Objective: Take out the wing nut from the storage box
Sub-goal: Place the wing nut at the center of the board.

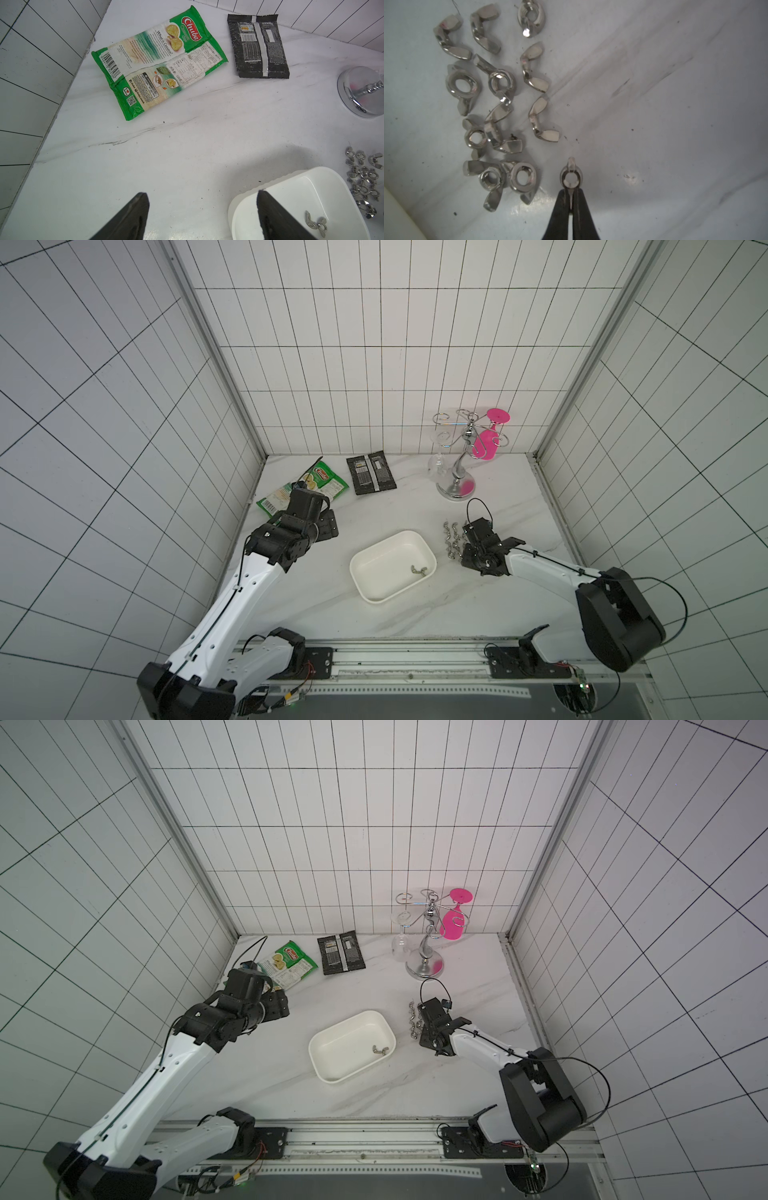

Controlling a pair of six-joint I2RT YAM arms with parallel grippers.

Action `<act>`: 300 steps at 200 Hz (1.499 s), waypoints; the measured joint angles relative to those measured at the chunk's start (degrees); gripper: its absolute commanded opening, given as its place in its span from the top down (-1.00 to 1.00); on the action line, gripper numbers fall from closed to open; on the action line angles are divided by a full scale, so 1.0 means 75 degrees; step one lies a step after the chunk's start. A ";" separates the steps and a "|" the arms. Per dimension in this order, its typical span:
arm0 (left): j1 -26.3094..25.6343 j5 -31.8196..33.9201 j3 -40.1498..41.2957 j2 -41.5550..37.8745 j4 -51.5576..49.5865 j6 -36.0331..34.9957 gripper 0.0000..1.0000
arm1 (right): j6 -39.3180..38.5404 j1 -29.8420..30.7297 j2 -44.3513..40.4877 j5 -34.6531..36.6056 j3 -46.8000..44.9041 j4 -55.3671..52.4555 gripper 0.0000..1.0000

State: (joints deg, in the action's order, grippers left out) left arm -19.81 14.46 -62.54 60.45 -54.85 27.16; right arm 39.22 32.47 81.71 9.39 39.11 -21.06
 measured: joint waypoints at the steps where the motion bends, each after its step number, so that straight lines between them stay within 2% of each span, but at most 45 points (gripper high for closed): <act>1: 0.0000 0.0000 -0.0003 0.0003 0.0000 0.0000 -0.70 | -0.0006 0.0000 0.0015 -0.0009 0.0000 0.0009 1.00; 114: 0.0000 0.0006 -0.0020 0.0012 0.0000 0.0000 -0.70 | -0.0204 -0.0090 0.0560 -0.0338 0.0338 0.0286 0.86; 177: 0.0000 0.0041 -0.0020 0.0009 -0.0003 0.0000 -0.70 | -0.0236 -0.0195 0.0609 -0.0370 0.0379 0.0286 0.62; 204: 0.0000 0.0041 -0.0020 0.0009 -0.0003 0.0000 -0.70 | -0.0289 -0.0210 0.0227 -0.0379 0.0393 0.0029 0.49; 249: 0.0000 0.0038 -0.0020 0.0009 -0.0003 0.0006 -0.70 | -0.0189 -0.0210 -0.1093 -0.0405 0.0784 -0.0481 0.22; 271: 0.0000 0.0038 -0.0067 0.0015 -0.0038 0.0006 -0.70 | 0.0291 0.0134 -0.1617 -0.0376 0.0819 -0.0632 0.11; 300: -0.0038 0.0038 -0.0143 0.0038 -0.0038 0.0032 -0.70 | 0.1253 0.1314 -0.1550 -0.0326 0.0933 -0.0880 0.04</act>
State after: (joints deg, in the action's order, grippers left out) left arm -20.10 14.74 -63.61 60.73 -55.13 27.40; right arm 48.62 42.33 70.08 6.94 46.11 -27.66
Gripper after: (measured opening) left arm 0.850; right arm 0.472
